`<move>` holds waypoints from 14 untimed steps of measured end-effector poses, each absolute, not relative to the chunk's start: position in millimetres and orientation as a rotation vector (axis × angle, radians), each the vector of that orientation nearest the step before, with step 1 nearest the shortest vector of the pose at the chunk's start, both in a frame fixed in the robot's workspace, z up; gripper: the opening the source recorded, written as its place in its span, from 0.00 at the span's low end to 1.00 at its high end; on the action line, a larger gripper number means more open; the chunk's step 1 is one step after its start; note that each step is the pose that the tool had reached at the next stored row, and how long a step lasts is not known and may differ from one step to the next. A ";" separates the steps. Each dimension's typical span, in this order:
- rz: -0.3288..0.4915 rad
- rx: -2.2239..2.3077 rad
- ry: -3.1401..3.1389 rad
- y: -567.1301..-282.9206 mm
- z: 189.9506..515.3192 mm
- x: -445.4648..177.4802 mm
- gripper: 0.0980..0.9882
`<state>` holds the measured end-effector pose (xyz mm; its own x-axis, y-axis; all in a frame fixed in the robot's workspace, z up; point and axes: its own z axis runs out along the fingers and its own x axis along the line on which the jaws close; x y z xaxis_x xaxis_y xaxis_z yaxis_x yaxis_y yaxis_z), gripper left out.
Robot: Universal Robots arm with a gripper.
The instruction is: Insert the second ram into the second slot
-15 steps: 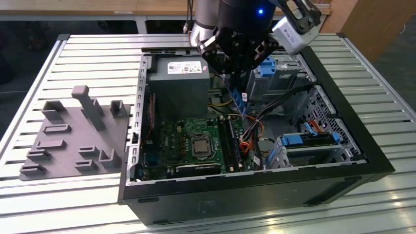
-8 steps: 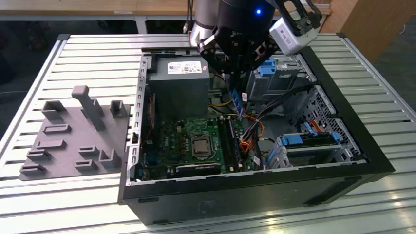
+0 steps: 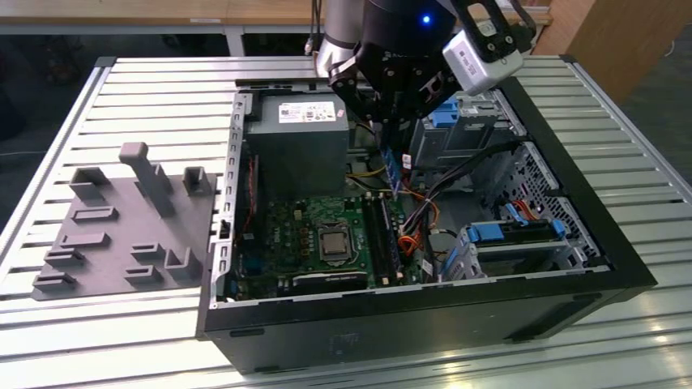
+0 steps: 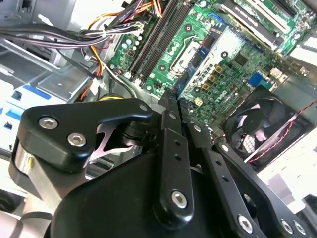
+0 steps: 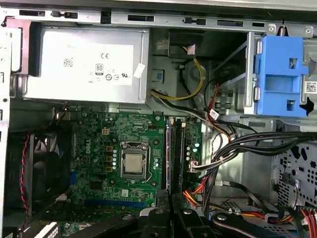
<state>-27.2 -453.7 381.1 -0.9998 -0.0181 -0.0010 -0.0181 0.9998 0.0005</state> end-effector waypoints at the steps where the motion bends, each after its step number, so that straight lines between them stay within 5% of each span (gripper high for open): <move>1: 0.000 -0.013 3.141 -453.7 381.0 -27.2 0.04; 14: -0.003 0.073 3.140 -453.6 374.9 -26.8 0.04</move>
<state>-26.8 -453.6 374.9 -0.9989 0.0463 -0.0009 0.0463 0.9989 -0.0020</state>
